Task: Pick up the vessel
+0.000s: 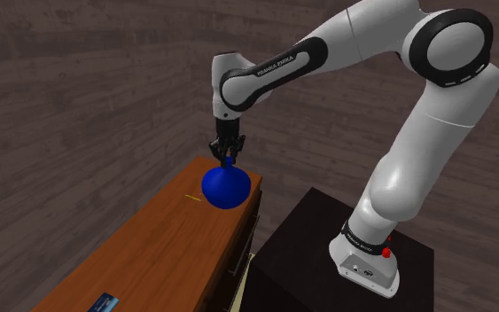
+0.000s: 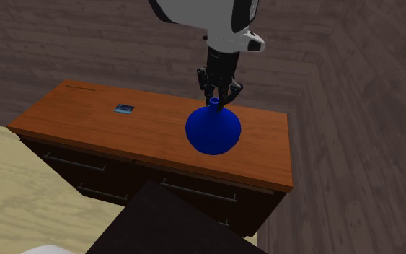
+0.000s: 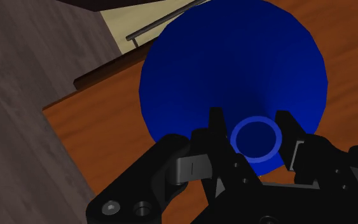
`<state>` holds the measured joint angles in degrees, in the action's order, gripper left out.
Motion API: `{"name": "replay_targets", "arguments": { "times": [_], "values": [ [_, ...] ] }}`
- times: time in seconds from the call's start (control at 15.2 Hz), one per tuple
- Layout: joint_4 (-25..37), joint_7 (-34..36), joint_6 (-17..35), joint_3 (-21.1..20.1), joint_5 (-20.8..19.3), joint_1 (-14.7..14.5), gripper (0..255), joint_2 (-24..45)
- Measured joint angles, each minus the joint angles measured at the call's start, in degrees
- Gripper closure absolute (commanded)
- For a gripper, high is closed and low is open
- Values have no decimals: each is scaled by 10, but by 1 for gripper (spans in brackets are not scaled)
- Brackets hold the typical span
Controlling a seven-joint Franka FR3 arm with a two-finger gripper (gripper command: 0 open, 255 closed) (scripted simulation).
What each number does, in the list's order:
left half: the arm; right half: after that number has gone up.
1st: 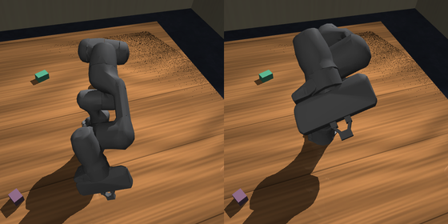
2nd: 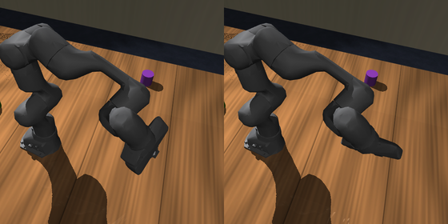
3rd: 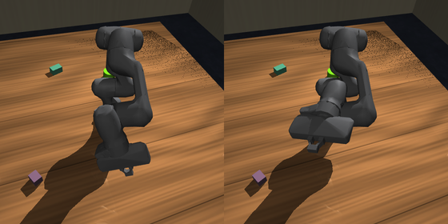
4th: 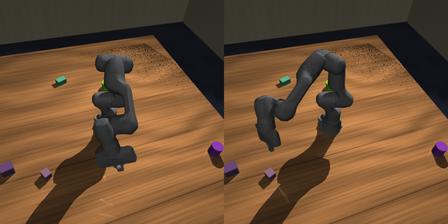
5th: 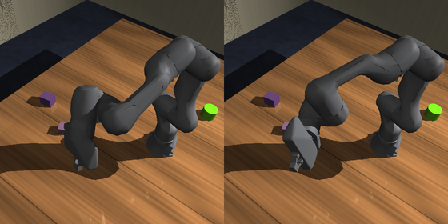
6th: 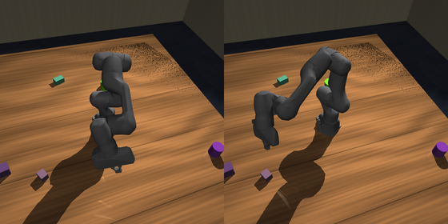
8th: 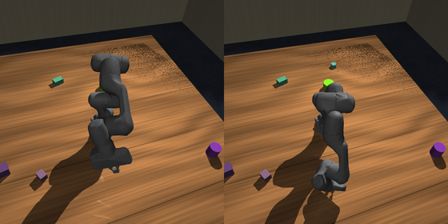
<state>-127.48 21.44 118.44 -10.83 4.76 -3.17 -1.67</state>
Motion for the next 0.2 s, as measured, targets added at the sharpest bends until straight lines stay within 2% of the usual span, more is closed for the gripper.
{"name": "replay_targets", "arguments": {
  "times": [0.2],
  "values": [
    [10, 1, -20, 0, 1, 0, 255, -10]
  ]
}}
